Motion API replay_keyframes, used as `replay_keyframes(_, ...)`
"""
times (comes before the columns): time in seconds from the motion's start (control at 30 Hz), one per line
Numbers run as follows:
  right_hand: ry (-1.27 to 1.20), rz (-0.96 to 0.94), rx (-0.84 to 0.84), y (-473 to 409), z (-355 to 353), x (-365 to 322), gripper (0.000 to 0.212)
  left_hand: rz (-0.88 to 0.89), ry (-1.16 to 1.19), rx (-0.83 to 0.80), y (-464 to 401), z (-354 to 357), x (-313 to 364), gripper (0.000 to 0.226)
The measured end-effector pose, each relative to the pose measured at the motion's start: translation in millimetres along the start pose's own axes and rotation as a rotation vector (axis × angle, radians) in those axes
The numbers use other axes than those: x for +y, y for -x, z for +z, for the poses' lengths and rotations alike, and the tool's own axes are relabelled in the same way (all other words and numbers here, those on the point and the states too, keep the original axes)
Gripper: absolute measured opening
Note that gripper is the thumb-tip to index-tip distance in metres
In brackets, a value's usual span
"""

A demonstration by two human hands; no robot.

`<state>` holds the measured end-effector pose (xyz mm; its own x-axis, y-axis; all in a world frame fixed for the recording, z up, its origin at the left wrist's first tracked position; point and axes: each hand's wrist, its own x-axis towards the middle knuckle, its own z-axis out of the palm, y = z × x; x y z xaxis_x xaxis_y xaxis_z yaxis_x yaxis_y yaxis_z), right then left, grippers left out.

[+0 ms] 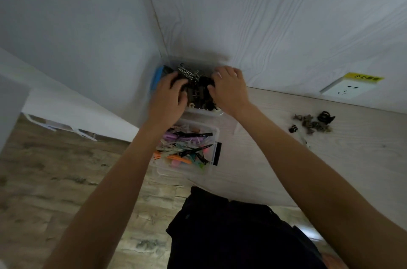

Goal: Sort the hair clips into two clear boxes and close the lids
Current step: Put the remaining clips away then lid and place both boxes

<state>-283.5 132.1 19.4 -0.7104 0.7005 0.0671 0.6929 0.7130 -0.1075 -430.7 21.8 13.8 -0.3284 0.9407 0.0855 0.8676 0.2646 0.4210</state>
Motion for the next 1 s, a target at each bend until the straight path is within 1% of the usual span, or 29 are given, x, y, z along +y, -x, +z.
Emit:
replay_keyframes(0.07,-0.062,-0.064,0.057,1,-2,-4,0.038,-0.107,-0.074,-0.06,-12,-4,-4,0.047)
replay_keyframes(0.1,-0.09,-0.105,0.039,1,-2,-6,0.041,-0.134,-0.109,-0.103,-18,-3,-6,0.052)
replay_keyframes(0.17,-0.082,-0.158,-0.076,0,-1,-9,0.05,-0.136,-0.18,-0.148,-24,-3,-8,0.059)
replay_keyframes(0.23,-0.03,-0.151,-0.197,0,4,-6,0.057,-0.135,-0.204,-0.149,-23,-4,-6,0.06)
replay_keyframes(0.3,0.016,-0.159,-0.248,2,9,-2,0.058,-0.131,-0.237,-0.151,-18,-9,-3,0.058)
replay_keyframes(0.37,0.055,-0.164,-0.248,4,11,-2,0.059,-0.108,-0.31,-0.155,-9,-12,-2,0.054)
replay_keyframes(0.43,0.096,-0.121,-0.256,4,13,-4,0.06,-0.098,-0.38,-0.172,-2,-13,-3,0.052)
replay_keyframes(0.53,0.16,-0.06,-0.291,3,12,-4,0.063,-0.078,-0.43,-0.214,11,-10,-2,0.057)
replay_keyframes(0.63,0.123,-0.029,-0.238,4,9,-6,0.064,-0.079,-0.471,-0.242,16,-7,-1,0.062)
replay_keyframes(0.73,0.054,0.007,-0.176,11,8,-5,0.062,-0.098,-0.52,-0.339,6,-2,-3,0.063)
replay_keyframes(0.8,0.0,-0.016,-0.161,18,8,0,0.062,-0.113,-0.509,-0.385,-2,2,-3,0.063)
replay_keyframes(0.83,-0.039,-0.041,-0.153,21,7,3,0.061,-0.118,-0.481,-0.378,-3,4,-3,0.062)
replay_keyframes(0.9,-0.15,-0.081,-0.109,29,1,10,0.058,-0.108,-0.395,-0.3,-1,5,-1,0.057)
replay_keyframes(1.0,-0.36,-0.086,0.044,45,-14,20,0.047,-0.05,-0.228,-0.03,8,-2,18,0.043)
